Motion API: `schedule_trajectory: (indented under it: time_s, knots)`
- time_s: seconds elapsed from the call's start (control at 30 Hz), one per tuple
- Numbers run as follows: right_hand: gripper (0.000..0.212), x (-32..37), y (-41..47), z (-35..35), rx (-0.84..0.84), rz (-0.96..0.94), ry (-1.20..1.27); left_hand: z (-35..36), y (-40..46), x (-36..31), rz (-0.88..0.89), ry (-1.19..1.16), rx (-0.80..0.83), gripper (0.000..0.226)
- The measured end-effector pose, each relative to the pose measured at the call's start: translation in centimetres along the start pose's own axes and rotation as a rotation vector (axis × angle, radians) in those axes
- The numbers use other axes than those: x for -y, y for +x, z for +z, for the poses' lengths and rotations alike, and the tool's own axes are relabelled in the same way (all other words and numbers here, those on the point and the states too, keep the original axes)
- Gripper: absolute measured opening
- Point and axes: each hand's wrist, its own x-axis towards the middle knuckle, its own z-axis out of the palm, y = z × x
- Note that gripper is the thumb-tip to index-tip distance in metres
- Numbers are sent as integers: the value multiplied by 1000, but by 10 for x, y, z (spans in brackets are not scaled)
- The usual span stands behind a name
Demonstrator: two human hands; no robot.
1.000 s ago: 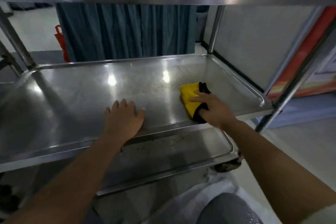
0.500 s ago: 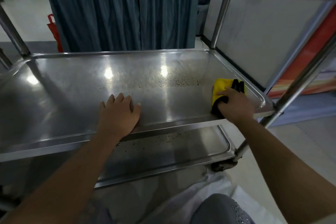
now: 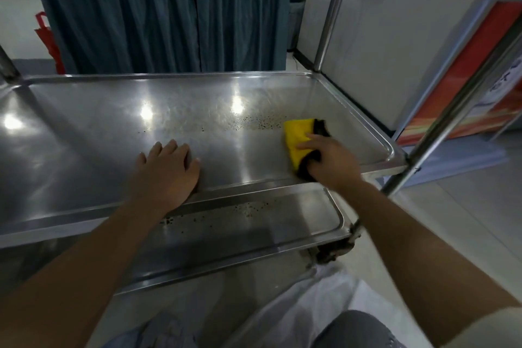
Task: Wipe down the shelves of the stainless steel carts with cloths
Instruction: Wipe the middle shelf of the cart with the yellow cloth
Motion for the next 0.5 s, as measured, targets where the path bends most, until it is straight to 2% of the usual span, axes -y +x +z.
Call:
schedule_trajectory:
  time_s: [0.17,0.27,0.37,0.5]
  knots:
    - [34,-63,10,-29,-57,180,-84,2,2,-4,2,10,-7,41]
    - [34,-71,25,-24,-133,249,-126,6,4,-5,13,23,-30,43]
    - [33,-74,35,-17,-183,241,-206,10,8,-5,2,39,-37,44]
    - [40,-68,37,-16,-69,278,-230,7,7,-8,-19,48,-21,45]
